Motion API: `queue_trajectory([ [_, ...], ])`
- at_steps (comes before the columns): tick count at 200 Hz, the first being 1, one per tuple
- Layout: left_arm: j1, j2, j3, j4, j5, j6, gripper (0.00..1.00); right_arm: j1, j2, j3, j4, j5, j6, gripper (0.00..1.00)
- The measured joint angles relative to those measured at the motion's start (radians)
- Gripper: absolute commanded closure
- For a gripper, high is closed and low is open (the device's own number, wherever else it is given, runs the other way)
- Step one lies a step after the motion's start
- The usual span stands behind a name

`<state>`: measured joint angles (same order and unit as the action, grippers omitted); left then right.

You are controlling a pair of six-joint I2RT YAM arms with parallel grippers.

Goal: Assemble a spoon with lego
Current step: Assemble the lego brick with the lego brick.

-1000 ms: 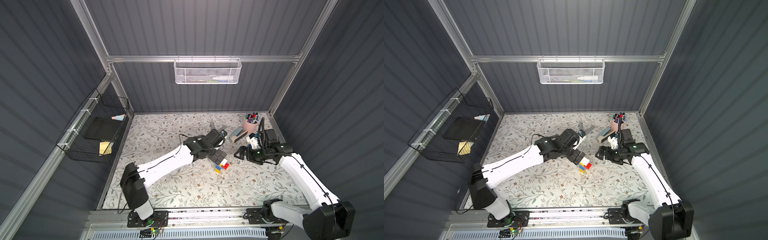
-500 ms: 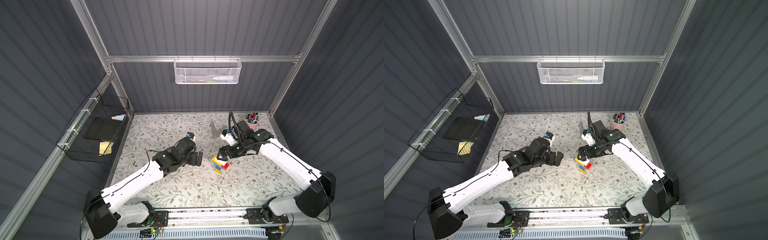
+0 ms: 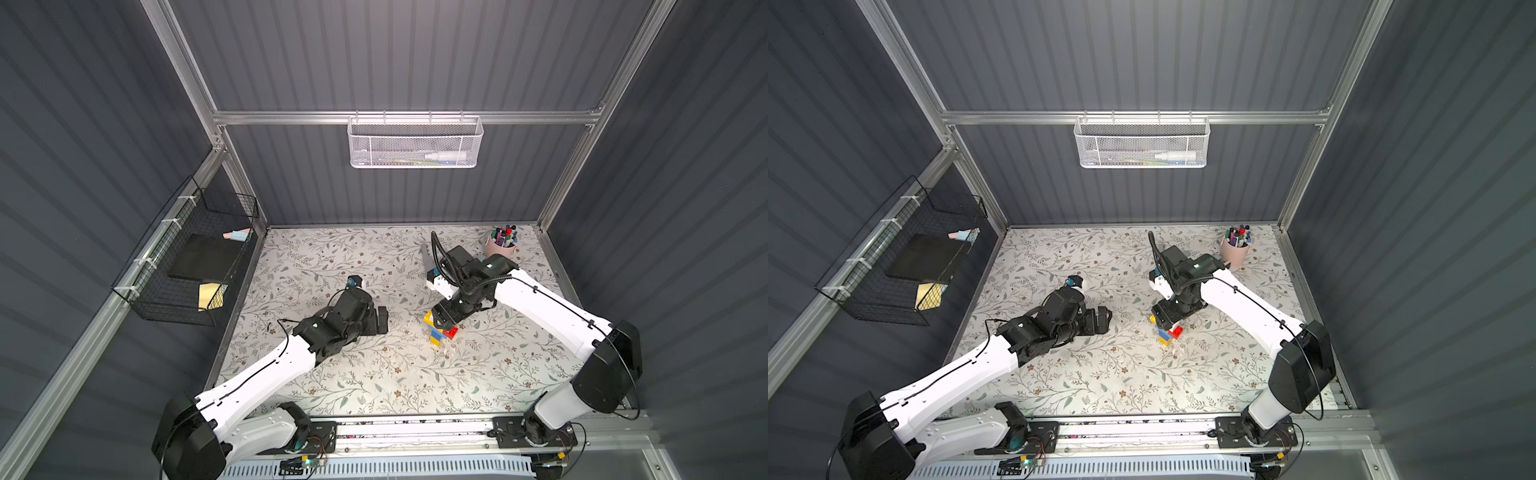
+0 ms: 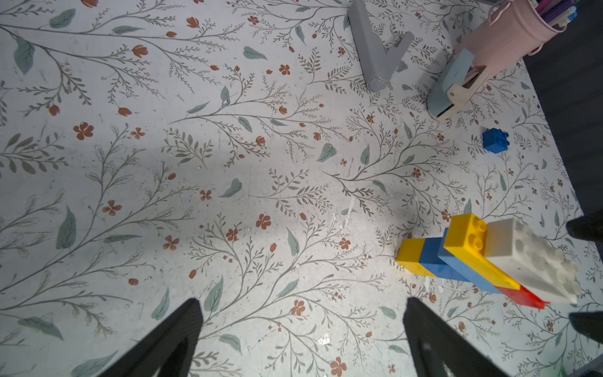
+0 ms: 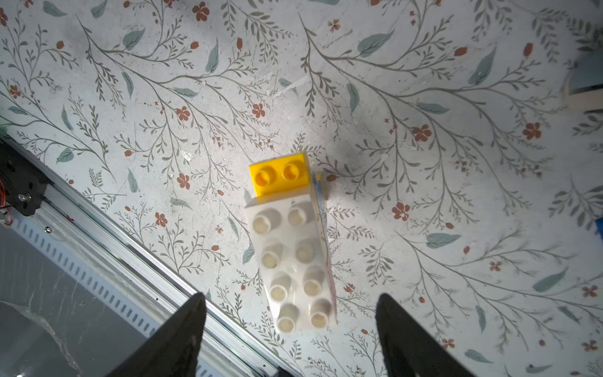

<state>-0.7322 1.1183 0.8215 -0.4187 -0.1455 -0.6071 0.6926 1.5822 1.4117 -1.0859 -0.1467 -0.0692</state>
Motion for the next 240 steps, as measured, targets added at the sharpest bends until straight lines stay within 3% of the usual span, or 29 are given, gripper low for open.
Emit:
queue_trajectory([
  [69, 0.000, -0.001, -0.015, 0.006, 0.008, 0.000, 0.01, 0.021, 0.080, 0.014, 0.000, 0.057, -0.037, 0.32],
  [135, 0.000, -0.002, -0.015, 0.006, 0.007, 0.001, 0.01, 0.021, 0.085, 0.043, 0.000, 0.074, -0.036, 0.37],
  [203, 0.000, -0.002, -0.015, 0.006, 0.007, 0.001, 0.01, 0.021, 0.084, 0.043, -0.001, 0.065, -0.035, 0.56],
  [240, 0.000, -0.003, -0.015, 0.006, 0.007, 0.002, 0.01, 0.023, 0.084, 0.043, -0.001, 0.065, -0.035, 0.59],
])
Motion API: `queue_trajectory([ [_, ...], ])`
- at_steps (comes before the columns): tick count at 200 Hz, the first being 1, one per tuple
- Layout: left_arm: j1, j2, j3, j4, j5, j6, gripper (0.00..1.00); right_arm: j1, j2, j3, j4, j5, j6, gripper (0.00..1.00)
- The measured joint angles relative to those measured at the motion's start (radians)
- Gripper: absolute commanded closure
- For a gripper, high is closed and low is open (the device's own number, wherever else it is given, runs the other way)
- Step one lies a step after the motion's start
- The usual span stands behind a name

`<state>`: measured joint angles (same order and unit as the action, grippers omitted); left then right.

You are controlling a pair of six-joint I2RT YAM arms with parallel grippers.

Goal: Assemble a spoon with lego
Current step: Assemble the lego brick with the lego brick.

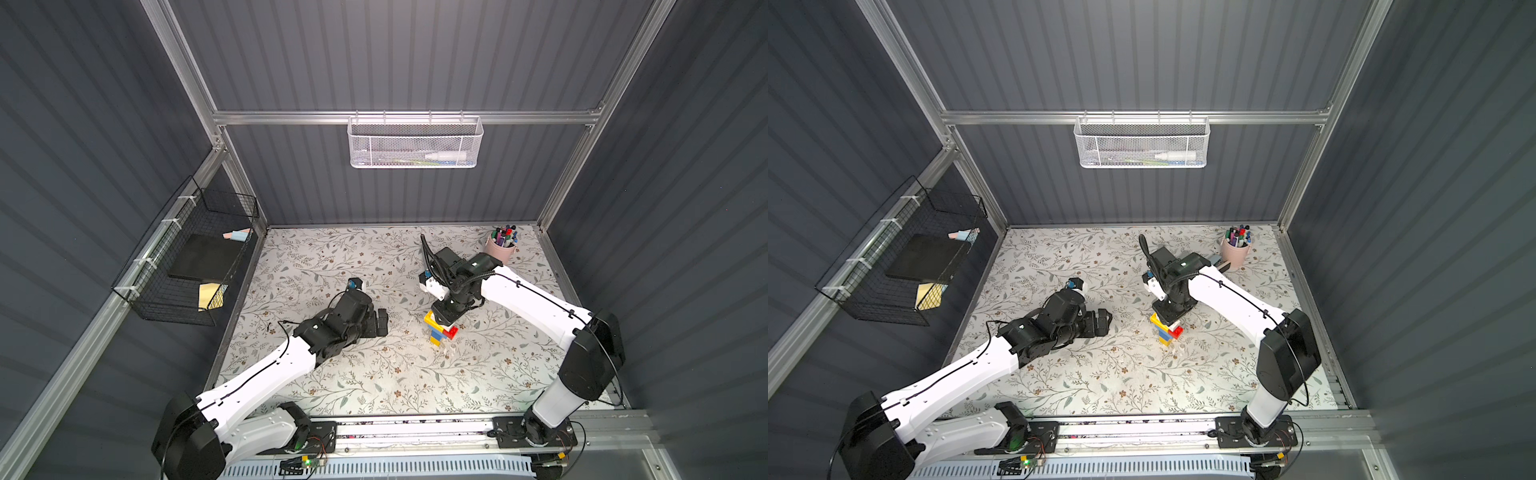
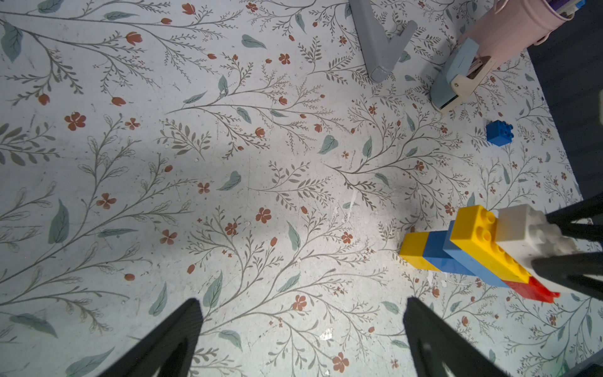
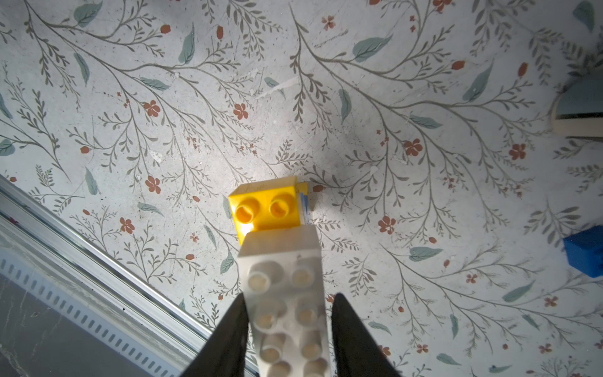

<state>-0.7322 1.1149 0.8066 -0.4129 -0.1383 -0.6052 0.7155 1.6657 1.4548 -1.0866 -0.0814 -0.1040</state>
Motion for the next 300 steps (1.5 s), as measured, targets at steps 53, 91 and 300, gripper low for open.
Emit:
queue_trajectory([
  [53, 0.000, 0.000, 0.000, 0.000, 0.000, 0.002, 0.01, 0.029, -0.029, -0.027, 0.021, 0.000, -0.009, 0.67],
  [91, 0.000, 0.000, 0.000, 0.000, 0.000, 0.003, 0.01, 0.044, -0.055, -0.042, 0.031, 0.004, -0.024, 0.68],
  [300, 0.000, 0.000, -0.013, 0.001, 0.000, 0.003, 0.01, 0.058, -0.046, -0.051, 0.067, 0.068, 0.018, 0.73],
])
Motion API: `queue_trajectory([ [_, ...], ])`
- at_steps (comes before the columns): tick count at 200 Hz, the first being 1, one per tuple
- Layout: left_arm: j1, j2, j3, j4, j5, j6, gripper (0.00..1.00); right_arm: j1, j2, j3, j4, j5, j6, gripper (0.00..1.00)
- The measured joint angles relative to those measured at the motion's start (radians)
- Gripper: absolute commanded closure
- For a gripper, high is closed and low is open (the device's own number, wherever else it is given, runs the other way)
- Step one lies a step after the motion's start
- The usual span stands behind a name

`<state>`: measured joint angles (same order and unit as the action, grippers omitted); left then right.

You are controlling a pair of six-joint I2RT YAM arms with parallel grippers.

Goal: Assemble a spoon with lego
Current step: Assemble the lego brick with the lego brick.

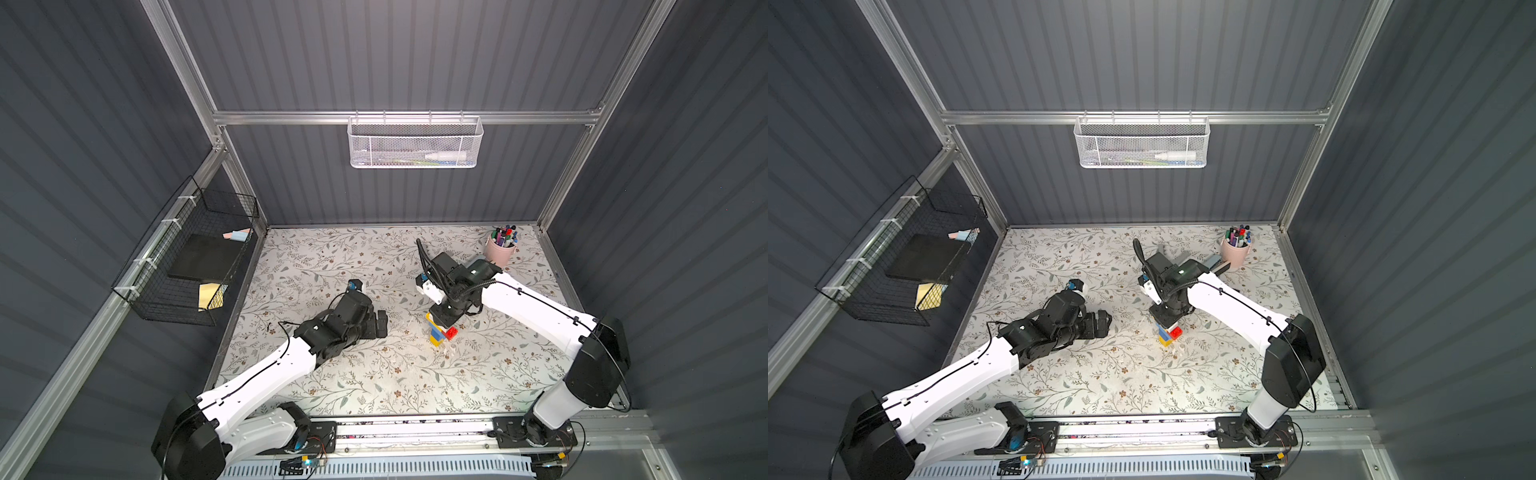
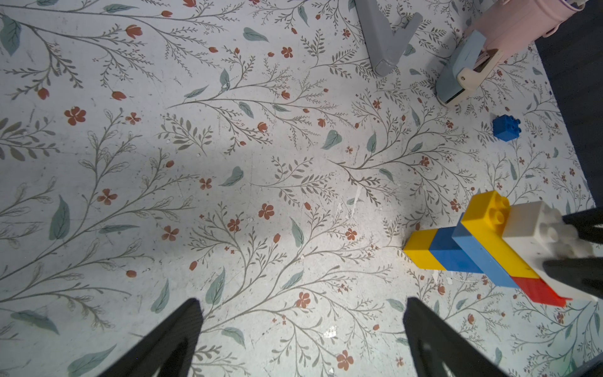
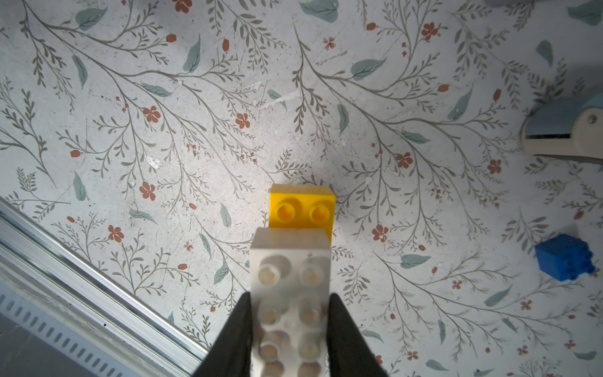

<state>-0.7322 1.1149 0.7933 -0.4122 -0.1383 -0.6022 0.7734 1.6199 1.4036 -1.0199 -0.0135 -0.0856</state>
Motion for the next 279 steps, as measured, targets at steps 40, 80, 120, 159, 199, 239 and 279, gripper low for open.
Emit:
queue_trajectory([
  [40, 0.000, 0.000, 0.000, 0.000, 0.000, 0.005, 0.01, 0.011, -0.015, -0.018, 0.018, 0.012, 0.018, 0.74],
  [80, 0.000, 0.000, 0.000, 0.000, 0.000, 0.008, 0.01, 0.018, -0.037, -0.043, 0.041, 0.034, 0.030, 0.74],
  [120, 0.000, 0.000, -0.002, 0.000, 0.000, 0.011, 0.01, 0.019, -0.077, -0.087, 0.075, 0.041, 0.034, 0.74],
  [159, 0.000, -0.007, -0.003, -0.001, 0.000, 0.011, 0.01, 0.019, -0.107, -0.114, 0.094, 0.040, 0.034, 0.73],
  [199, 0.000, -0.007, -0.003, -0.001, 0.000, 0.011, 0.01, 0.019, -0.142, -0.136, 0.116, 0.032, 0.030, 0.73],
  [239, 0.000, -0.007, -0.004, -0.001, 0.000, 0.011, 0.01, 0.019, -0.142, -0.147, 0.131, 0.006, 0.008, 0.74],
  [279, 0.000, -0.008, -0.006, -0.001, 0.000, 0.011, 0.01, 0.019, -0.144, -0.163, 0.139, -0.006, -0.013, 0.75],
])
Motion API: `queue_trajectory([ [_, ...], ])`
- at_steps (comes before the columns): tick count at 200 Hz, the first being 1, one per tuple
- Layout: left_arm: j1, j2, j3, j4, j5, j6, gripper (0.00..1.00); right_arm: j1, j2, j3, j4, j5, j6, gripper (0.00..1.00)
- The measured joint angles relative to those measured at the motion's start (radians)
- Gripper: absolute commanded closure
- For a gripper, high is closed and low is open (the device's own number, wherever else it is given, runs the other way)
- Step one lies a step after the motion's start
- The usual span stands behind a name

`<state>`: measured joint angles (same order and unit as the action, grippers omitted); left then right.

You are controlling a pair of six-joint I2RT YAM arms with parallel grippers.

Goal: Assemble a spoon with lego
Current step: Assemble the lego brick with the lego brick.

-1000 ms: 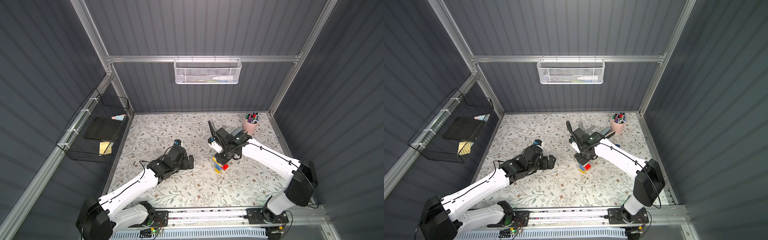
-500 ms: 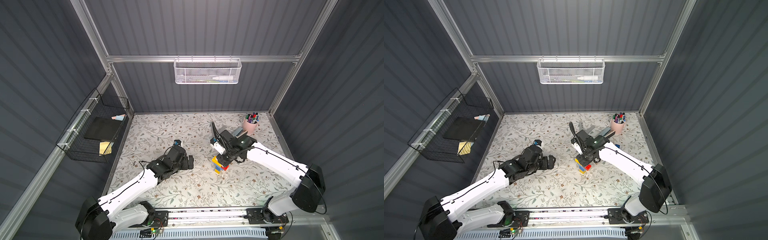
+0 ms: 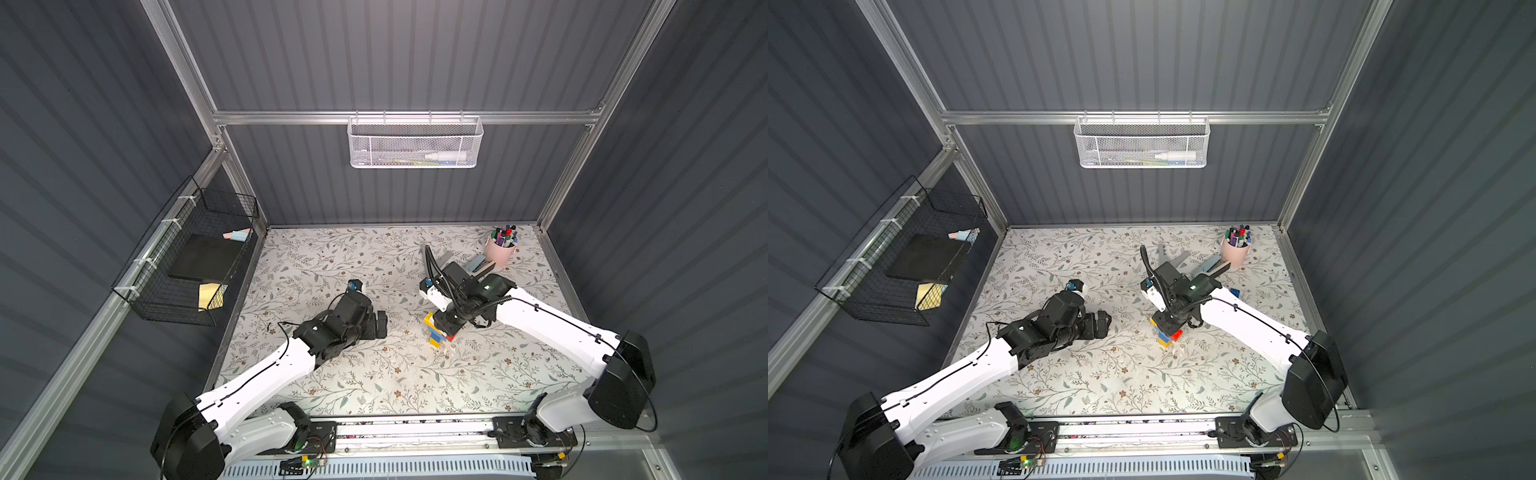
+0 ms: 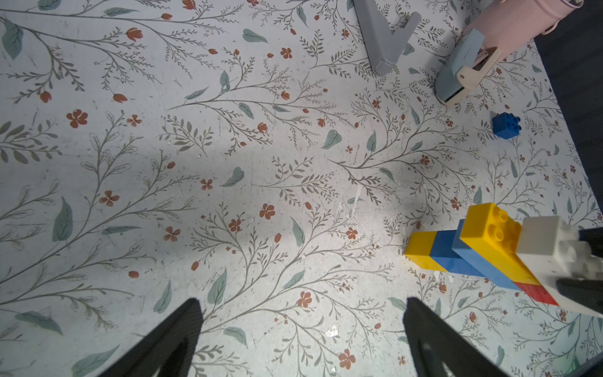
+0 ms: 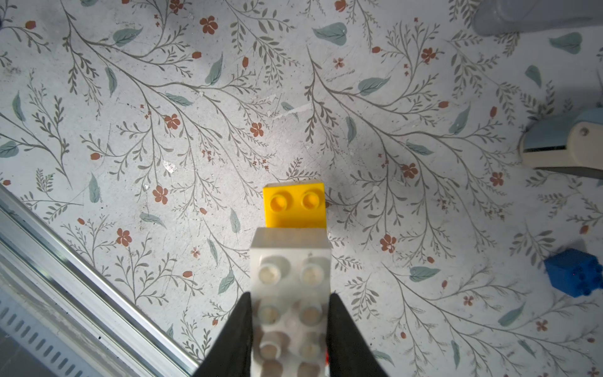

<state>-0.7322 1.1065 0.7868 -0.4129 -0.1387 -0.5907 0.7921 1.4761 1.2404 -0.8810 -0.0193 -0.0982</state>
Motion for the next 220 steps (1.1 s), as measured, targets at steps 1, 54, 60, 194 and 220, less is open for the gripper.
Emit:
queue_trajectory([
  [1, 0.000, 0.000, 0.000, 0.000, 0.000, 0.000, 0.01, 0.000, 0.000, -0.001, 0.000, 0.000, 0.000, 0.75],
  [54, 0.000, -0.004, -0.010, 0.000, 0.000, 0.000, 0.01, 0.000, -0.012, -0.012, 0.010, 0.006, -0.014, 0.75],
  [60, 0.000, -0.004, -0.010, 0.000, 0.000, 0.000, 0.01, 0.000, -0.012, -0.013, 0.013, 0.006, -0.015, 0.75],
  [194, 0.000, -0.004, -0.030, 0.001, 0.000, 0.000, 0.01, 0.000, -0.081, -0.040, 0.042, -0.011, -0.102, 0.84],
  [220, 0.000, -0.005, -0.030, 0.004, 0.000, 0.000, 0.01, -0.004, -0.100, -0.079, 0.064, -0.026, -0.145, 0.86],
])
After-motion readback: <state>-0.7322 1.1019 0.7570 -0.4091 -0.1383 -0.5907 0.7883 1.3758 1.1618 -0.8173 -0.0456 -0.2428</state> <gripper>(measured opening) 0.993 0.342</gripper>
